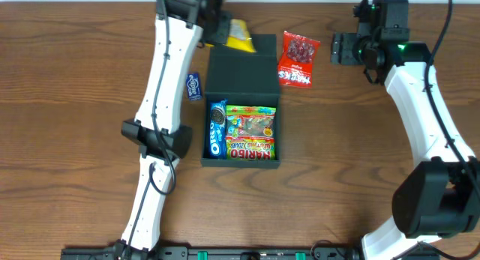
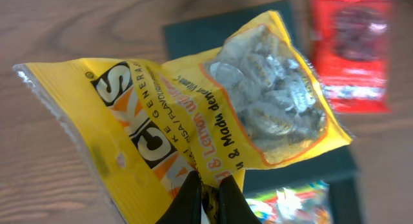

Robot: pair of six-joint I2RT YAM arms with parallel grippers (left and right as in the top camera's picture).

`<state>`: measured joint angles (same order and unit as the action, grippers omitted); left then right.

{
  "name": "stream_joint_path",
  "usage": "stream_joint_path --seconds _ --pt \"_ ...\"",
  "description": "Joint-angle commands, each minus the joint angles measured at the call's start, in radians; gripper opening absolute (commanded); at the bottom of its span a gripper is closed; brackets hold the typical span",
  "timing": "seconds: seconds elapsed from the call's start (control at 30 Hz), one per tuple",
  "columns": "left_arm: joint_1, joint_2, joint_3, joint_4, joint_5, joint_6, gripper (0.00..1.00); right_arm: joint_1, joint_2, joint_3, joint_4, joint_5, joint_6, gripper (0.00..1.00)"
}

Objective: Pack container
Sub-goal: 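Carry the yellow bag over the box and lower it inside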

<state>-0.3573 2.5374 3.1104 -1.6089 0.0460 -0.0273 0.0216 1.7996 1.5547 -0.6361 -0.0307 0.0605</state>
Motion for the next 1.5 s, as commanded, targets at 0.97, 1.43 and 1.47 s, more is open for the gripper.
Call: stream_joint_path --seconds 0.97,1.43,1.47 --pt "-0.047 -0.699 -0.688 0.003 0.017 0.106 0.06 -0.027 -0.010 0.004 -0.011 -0.030 -0.032 0.91" --pt "-0.047 -1.181 -1.465 0.305 0.026 0.148 0.06 -0.027 -0.010 0.004 -0.044 -0.034 -0.005 0.89" --pt "-0.047 -1.216 -1.507 0.328 0.034 0.148 0.06 -0.027 -0.010 0.004 -0.050 -0.048 -0.005 0.89"
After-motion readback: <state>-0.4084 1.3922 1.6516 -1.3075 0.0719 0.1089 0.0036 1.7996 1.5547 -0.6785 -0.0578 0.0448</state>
